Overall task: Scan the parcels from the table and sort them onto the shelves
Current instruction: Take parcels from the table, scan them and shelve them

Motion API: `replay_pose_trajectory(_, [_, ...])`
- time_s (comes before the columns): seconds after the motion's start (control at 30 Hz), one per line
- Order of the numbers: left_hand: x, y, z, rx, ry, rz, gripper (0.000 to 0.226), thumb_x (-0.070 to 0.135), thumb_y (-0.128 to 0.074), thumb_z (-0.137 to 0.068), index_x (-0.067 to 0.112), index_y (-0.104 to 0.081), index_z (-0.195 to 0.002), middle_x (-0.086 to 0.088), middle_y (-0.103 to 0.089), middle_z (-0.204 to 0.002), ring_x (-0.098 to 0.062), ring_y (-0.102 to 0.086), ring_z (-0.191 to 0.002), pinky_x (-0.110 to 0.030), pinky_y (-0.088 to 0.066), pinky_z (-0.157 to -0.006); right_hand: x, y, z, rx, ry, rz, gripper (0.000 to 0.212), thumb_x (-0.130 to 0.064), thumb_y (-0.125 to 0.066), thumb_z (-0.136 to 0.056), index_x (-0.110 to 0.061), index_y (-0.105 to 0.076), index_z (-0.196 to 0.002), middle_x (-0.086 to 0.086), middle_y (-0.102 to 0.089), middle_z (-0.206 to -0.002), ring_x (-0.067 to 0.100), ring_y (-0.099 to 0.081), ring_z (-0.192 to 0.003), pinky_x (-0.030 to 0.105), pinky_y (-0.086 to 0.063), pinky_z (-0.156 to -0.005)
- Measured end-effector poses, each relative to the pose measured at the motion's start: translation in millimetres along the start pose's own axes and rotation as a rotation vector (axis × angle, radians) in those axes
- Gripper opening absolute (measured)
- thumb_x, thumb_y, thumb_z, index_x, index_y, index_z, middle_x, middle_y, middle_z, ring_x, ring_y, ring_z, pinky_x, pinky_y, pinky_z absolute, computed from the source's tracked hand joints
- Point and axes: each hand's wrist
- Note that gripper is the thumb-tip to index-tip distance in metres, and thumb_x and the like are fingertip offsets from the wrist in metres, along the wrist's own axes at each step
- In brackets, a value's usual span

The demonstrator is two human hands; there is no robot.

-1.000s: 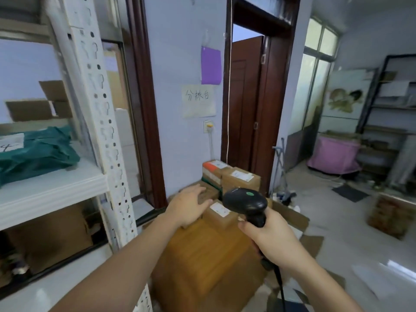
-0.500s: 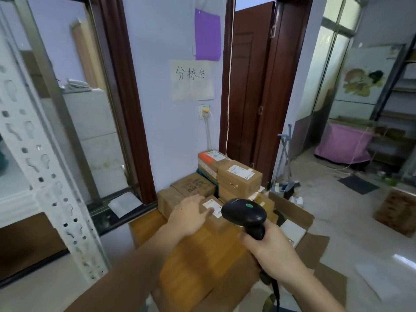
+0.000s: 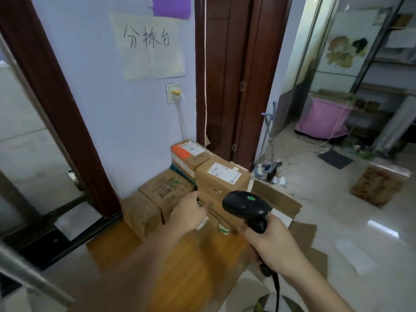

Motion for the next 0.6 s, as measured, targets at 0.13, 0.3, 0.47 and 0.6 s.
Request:
replay_pose_trajectory(0.13, [5,-35,-46,-0.054,0.132,0.206,0.079,0.077,-0.060,-0.087,0.032,-0.047,-0.151,0.006,-0.064,-0.143,-0.020,-0.064,-0.123,-0.043,-0.055,-0.101,15,16,-43,-0.027,-0.067,-0.020,0.011,-0.021,-0.067,-0.090,-0.012,-0.060,-0.088,0.010,-0.061,-0.053,0.017,-0.059,-0.046,0.034,-0.051,-0.052])
replay_pose_trajectory(0.3, [28,-64,-98,-0.084,0.451,0.588,0.103,0.077,-0.062,-0.088,0.018,-0.025,-0.164,-0.007,-0.038,-0.165,-0.034,-0.044,-0.146,-0.050,-0.042,-0.116,38,35,-109,-0.053,-0.100,-0.017,0.018,-0.022,-0.069,-0.087,-0.008,-0.059,-0.081,0.013,-0.054,-0.054,0.019,-0.055,-0.047,0.044,-0.052,-0.057])
replay_pose_trajectory(0.47, [36,-99,-144,-0.033,0.745,0.997,0.154,0.087,-0.085,-0.045,0.024,-0.013,-0.166,-0.011,-0.035,-0.164,-0.039,-0.040,-0.147,-0.058,-0.036,-0.121,52,52,-172,-0.138,-0.121,-0.112,0.015,-0.017,-0.068,-0.091,-0.011,-0.057,-0.083,0.003,-0.054,-0.049,0.018,-0.052,-0.039,0.025,-0.048,-0.046])
replay_pose_trajectory(0.6, [34,-119,-160,-0.003,0.790,1.073,0.162,0.087,-0.088,-0.020,0.024,-0.031,-0.158,-0.010,-0.057,-0.145,-0.035,-0.058,-0.129,-0.055,-0.049,-0.110,59,57,-205,-0.198,-0.136,-0.158,0.016,-0.012,-0.067,-0.091,-0.006,-0.056,-0.081,0.002,-0.052,-0.048,0.015,-0.050,-0.040,0.025,-0.047,-0.046])
Point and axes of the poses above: each hand's wrist, its own z-axis away from the middle knuckle, its own y-axis out of the back of the hand, x = y × z
